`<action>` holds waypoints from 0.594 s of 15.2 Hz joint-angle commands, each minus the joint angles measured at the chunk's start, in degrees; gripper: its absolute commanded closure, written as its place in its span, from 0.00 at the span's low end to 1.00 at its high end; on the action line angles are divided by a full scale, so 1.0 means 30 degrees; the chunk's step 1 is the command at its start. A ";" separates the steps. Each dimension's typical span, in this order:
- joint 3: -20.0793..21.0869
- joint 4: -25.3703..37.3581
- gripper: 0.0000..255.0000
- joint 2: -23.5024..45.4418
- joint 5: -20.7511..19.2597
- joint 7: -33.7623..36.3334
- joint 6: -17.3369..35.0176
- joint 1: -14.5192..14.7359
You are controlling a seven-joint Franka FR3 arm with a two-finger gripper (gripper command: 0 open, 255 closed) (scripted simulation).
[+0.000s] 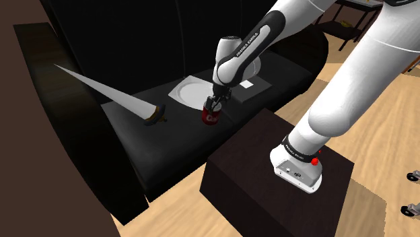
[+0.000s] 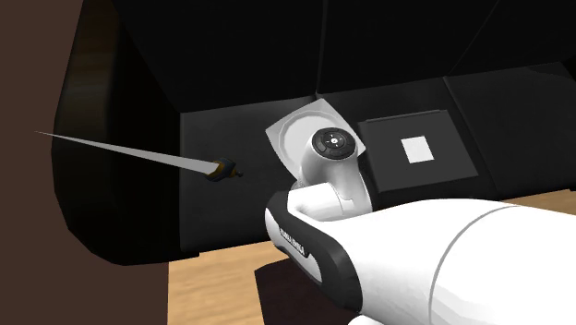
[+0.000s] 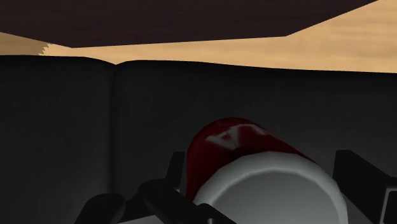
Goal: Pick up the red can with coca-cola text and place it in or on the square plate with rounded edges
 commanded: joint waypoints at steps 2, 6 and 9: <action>0.0004 0.0038 0.00 0.0176 -0.0001 0.0002 0.0147 0.0005; 0.0005 0.0036 0.00 0.0171 -0.0001 0.0002 0.0143 0.0005; 0.0004 0.0040 1.00 0.0175 -0.0002 0.0001 0.0143 0.0005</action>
